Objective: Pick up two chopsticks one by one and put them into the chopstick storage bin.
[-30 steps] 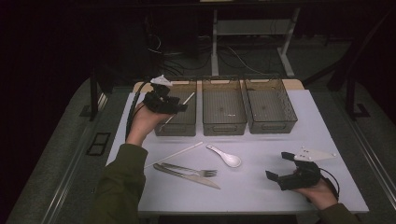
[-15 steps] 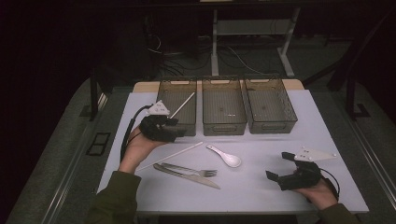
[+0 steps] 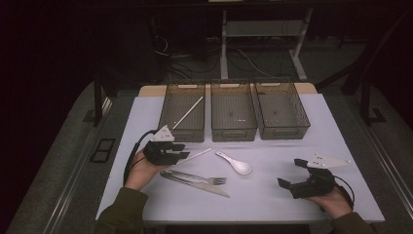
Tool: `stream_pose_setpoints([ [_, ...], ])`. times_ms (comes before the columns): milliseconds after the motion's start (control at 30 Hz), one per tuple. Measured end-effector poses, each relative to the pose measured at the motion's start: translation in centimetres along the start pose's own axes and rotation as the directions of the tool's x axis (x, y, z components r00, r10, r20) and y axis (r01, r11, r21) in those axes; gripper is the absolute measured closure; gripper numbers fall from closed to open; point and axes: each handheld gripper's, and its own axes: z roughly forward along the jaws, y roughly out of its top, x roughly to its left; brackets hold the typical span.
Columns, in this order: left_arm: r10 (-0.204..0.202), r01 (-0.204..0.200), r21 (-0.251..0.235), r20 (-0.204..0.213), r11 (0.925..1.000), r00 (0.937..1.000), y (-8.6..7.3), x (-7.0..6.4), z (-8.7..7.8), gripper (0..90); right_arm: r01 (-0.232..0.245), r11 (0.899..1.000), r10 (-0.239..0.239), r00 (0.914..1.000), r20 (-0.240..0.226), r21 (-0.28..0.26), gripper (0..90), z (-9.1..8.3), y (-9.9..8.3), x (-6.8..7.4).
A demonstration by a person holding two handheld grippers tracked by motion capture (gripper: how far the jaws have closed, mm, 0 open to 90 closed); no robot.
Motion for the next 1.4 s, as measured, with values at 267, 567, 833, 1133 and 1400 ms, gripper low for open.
stream_pose_setpoints([
  [267, -0.018, 0.016, 0.060, 0.039, 0.9981, 0.9991, -1.5, 1.2, 1.5, 71.1, -0.001, 1.000, 0.001, 1.0000, 0.000, 0.008, 0.7, 0.0, 0.0, 0.0],
  [567, -0.051, 0.046, 0.070, 0.074, 0.9965, 0.9960, -2.2, 1.8, 2.1, 73.1, -0.002, 1.000, 0.002, 1.0000, 0.000, 0.007, 0.7, 0.0, 0.0, 0.0],
  [833, -0.052, 0.042, 0.106, 0.090, 0.9935, 0.9946, -2.5, 1.8, 2.7, 78.4, -0.002, 1.000, 0.002, 1.0000, 0.003, 0.006, 0.7, 0.0, 0.0, 0.0],
  [1133, -0.038, 0.031, 0.099, 0.065, 0.9946, 0.9972, -2.7, 1.5, 2.7, 82.6, -0.001, 1.000, 0.001, 1.0000, 0.004, 0.007, 0.7, 0.0, 0.0, 0.0],
  [1400, 0.005, -0.011, 0.115, 0.050, 0.9933, 0.9987, -2.4, 1.2, 2.6, 83.9, 0.001, 1.000, -0.001, 1.0000, 0.002, 0.006, 0.7, 0.0, 0.0, 0.0],
])
